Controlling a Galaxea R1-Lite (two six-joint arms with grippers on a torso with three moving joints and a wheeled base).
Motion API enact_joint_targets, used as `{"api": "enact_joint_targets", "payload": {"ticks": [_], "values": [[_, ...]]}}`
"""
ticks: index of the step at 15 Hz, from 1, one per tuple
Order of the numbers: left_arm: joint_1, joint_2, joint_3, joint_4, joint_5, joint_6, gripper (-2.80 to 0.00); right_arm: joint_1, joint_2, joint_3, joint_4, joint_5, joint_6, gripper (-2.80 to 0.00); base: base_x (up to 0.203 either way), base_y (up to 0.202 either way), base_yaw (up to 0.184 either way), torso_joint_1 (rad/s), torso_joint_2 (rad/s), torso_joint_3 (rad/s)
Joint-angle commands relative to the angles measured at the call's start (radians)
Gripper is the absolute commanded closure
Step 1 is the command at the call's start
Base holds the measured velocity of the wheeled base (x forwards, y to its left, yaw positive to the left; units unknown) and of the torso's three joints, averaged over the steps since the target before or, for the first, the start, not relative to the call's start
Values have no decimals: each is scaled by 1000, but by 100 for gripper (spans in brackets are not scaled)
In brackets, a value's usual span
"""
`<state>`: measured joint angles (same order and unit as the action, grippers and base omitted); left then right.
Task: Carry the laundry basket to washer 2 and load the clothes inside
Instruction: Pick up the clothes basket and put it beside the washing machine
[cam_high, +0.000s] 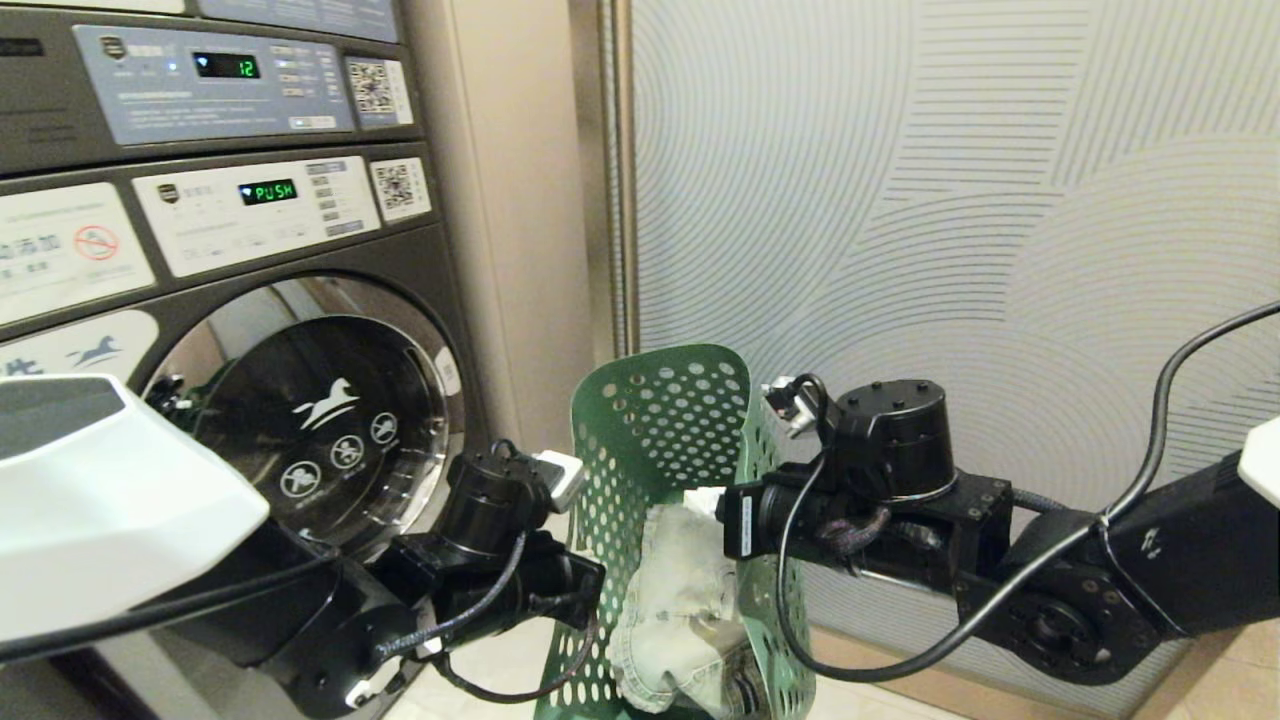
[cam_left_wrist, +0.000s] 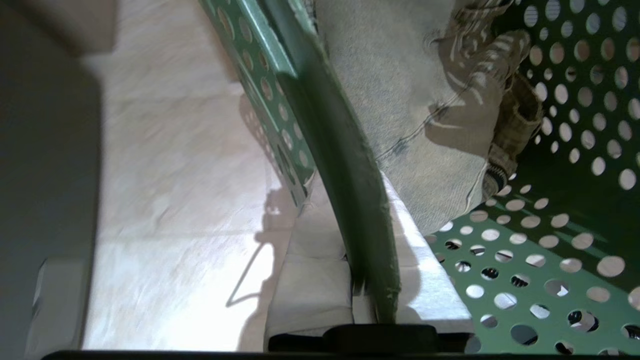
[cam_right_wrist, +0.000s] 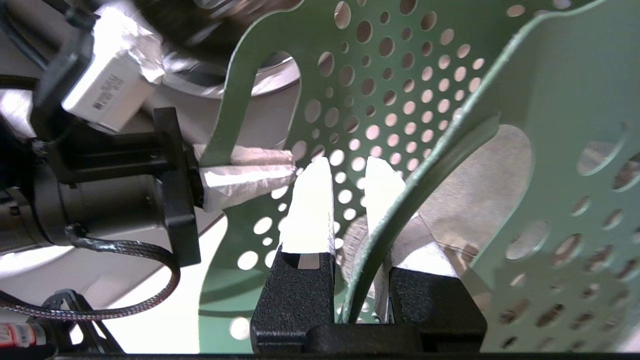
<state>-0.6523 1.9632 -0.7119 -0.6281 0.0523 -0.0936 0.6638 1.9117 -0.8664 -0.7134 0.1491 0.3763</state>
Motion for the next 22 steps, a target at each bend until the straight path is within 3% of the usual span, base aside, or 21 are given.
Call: {"api": "enact_joint_targets", "payload": {"ticks": [1,22], "values": [[0,-4,0,-4,1,0,0,0,0,4,-3,1,1,0,3,-7,169,2,-2,-2],[-12,3,-17,-5,1,-6,0,7,-13,40,-4,-3,1,0,2,-8,176,2,3,3]]}}
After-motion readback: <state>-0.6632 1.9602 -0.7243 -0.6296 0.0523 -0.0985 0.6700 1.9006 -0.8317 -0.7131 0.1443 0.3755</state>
